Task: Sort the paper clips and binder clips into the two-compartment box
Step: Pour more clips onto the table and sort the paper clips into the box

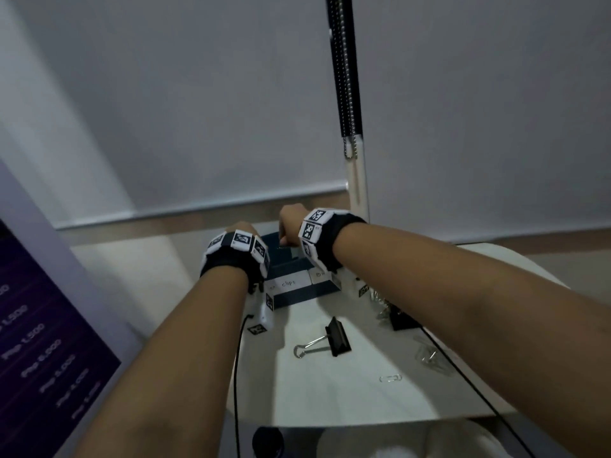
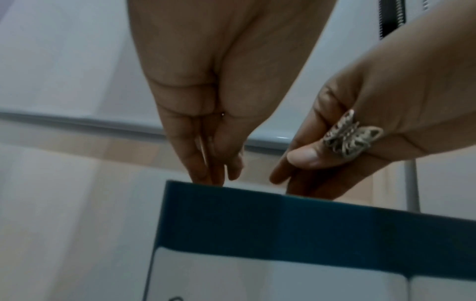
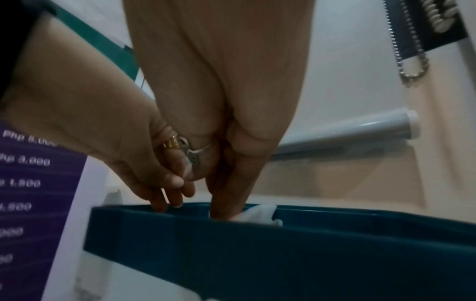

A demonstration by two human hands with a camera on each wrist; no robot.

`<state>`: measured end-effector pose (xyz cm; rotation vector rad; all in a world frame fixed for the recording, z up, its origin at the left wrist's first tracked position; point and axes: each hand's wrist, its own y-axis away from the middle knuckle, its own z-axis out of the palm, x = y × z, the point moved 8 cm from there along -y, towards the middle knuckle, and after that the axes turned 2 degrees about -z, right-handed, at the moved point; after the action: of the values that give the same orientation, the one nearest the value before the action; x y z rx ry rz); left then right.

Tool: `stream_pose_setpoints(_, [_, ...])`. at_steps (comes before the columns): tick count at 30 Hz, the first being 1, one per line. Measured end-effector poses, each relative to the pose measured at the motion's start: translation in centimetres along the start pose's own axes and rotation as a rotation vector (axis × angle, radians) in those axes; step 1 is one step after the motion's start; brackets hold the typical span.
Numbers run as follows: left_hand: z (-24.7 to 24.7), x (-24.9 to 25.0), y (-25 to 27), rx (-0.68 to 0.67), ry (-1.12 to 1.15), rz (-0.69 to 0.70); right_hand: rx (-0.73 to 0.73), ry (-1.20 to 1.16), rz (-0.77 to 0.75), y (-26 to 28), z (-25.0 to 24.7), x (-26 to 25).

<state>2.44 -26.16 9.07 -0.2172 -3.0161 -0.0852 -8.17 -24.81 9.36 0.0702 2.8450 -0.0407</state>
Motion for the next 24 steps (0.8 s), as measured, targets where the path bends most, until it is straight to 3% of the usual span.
stream_pose_setpoints(5, [-0.2,0.3,1.0,0.088,0.120,0.089,-0.040,-0.106,-0.069,3.4,-1.2,-0.5])
stream_pose_setpoints(8, [-0.9,1.9,4.3,0.220,0.231,0.134,0.016,-0.202,-0.109,7.5,-3.2,0.9])
stream_pose_setpoints(10, [-0.6,4.2,8.0,0.290,0.297,0.257,-0.002,-0.106,-0.081,10.7,-3.5,3.5])
stream_pose_setpoints(12, [1.6,7.4,12.7,0.212,0.343,0.455,-0.143,0.045,-0.048,14.4,-2.0,6.3])
stream_pose_setpoints(15, [7.1,12.3,19.3,-0.041,0.231,0.754,-0.353,0.211,0.030,20.2,1.2,10.9])
stream_pose_setpoints(18, [12.1,14.5,21.4,-0.182,0.085,0.756,-0.421,0.272,0.132,24.3,3.7,13.6])
stream_pose_setpoints(20, [13.9,15.1,21.8,-0.205,0.005,0.745,-0.389,0.329,0.133,25.1,4.7,14.3])
stream_pose_setpoints(24, [13.2,15.2,21.1,-0.067,0.051,0.683,-0.264,0.288,0.073,25.4,5.5,14.0])
